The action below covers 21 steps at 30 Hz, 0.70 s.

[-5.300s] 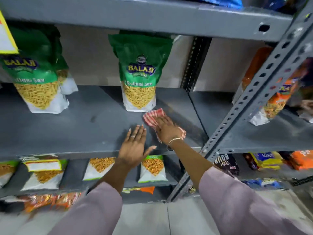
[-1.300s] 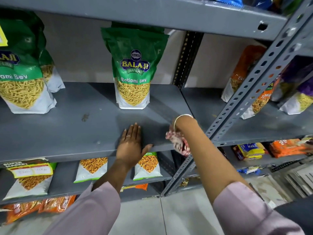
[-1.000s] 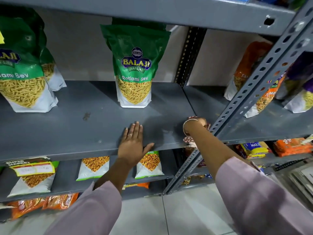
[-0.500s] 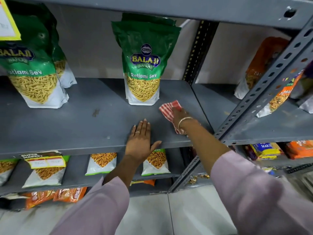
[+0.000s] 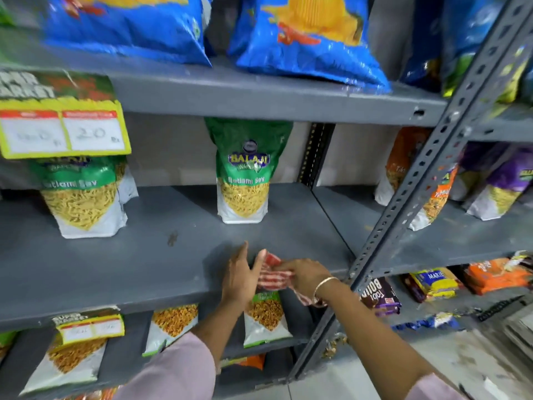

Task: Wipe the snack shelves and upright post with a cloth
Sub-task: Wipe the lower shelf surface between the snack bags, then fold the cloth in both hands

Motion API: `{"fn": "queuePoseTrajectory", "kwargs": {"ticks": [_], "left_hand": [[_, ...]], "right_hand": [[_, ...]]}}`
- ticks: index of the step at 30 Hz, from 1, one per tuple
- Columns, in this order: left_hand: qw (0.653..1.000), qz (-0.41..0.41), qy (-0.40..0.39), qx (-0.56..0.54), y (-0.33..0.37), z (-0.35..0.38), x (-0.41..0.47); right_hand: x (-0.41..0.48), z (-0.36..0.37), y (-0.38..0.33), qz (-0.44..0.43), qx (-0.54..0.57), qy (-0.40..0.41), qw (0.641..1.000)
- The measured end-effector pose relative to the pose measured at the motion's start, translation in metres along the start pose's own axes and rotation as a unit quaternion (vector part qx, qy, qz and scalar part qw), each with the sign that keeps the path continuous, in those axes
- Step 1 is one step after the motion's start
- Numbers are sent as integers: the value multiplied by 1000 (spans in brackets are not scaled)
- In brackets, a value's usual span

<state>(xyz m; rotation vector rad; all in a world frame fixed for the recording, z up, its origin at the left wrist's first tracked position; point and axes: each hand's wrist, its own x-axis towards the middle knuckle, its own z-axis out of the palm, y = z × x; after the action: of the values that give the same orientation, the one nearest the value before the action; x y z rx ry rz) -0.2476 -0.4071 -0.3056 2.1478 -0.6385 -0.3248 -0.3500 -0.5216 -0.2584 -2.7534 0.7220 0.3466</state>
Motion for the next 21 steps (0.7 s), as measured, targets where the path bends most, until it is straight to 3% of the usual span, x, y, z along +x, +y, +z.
{"fn": "queuePoseTrajectory", "kwargs": {"ticks": [2,4,6,7,9,12,14,17,21], "left_hand": [[999,-38,1,-32,8,-14,5],[984,-131,-40,-116,15,-32,13],[920,-220,-113,-305,24,-58,12],[898,-226,-122,-357,27,-70,11],[903,-187,-98,-374,31,-96,10],[943,-112,-60,-308,39,-134,0],[961,-76,-59,-258,47,-156,-9],[980,-12,-59,-188,64,-194,-28],[984,79,-70,-140,93,-247,-63]], "right_hand": [[-2,-9,-17,9,60,28,998],[-5,-15,-36,22,87,78,993],[-10,-21,-58,1,124,91,988],[-13,-25,-68,-24,154,83,984],[-17,-35,-83,-59,245,86,964],[-22,-54,-95,-44,408,131,903],[-32,-67,-101,-58,462,79,881],[-48,-83,-111,-103,470,-11,876],[-60,-113,-134,-184,430,-46,883]]}}
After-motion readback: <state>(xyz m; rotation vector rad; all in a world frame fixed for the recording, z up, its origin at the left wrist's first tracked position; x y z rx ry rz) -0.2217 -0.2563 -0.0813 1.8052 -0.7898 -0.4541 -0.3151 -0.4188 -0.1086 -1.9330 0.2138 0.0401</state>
